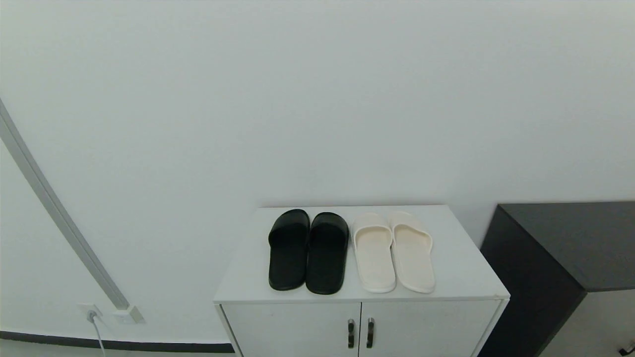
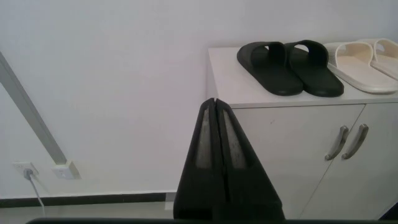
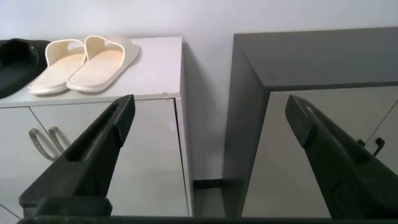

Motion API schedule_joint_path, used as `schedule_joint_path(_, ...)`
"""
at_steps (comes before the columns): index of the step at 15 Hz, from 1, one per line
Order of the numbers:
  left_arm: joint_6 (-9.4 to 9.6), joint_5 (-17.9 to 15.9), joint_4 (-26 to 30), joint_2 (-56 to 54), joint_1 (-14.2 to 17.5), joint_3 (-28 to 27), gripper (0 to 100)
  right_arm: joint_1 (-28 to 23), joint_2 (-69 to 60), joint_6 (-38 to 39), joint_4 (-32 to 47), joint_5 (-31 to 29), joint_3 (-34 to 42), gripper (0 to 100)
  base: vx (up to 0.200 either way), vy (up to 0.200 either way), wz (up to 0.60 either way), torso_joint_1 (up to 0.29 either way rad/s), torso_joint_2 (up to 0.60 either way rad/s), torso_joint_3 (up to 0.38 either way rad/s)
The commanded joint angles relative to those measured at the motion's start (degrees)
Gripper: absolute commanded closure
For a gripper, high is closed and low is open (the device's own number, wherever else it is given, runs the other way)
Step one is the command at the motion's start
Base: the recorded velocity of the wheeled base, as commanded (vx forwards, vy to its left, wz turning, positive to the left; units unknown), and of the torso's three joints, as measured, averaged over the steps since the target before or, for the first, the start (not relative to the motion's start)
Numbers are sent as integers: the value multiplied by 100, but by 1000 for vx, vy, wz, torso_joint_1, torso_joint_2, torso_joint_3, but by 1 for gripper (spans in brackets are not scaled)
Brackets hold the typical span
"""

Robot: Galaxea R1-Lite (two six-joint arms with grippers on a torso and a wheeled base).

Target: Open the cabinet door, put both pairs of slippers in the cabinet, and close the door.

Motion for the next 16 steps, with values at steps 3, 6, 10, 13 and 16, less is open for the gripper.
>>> schedule_joint_path(3,-7,1,4,0,1,0,100,1,1,-130,-20,45,-1,0,0,0,0,0,0,0)
schedule_joint_path(6,2,1,4,0,1,0,100,282,986,644,-81,27,-1285,0,0,0,0,0,0,0)
schedule_joint_path(10,-7,-7,4,0,1,0,100,783,2515,556,-152,467,-819,0,0,0,0,0,0,0)
schedule_joint_path(13,-25,1,-5,0,1,0,100,968,3913,512,-635,651,-1267,0,0,0,0,0,0,0)
schedule_joint_path(16,-25,1,-5,0,1,0,100,1679,5890,538,-2138,581,-1566,0,0,0,0,0,0,0)
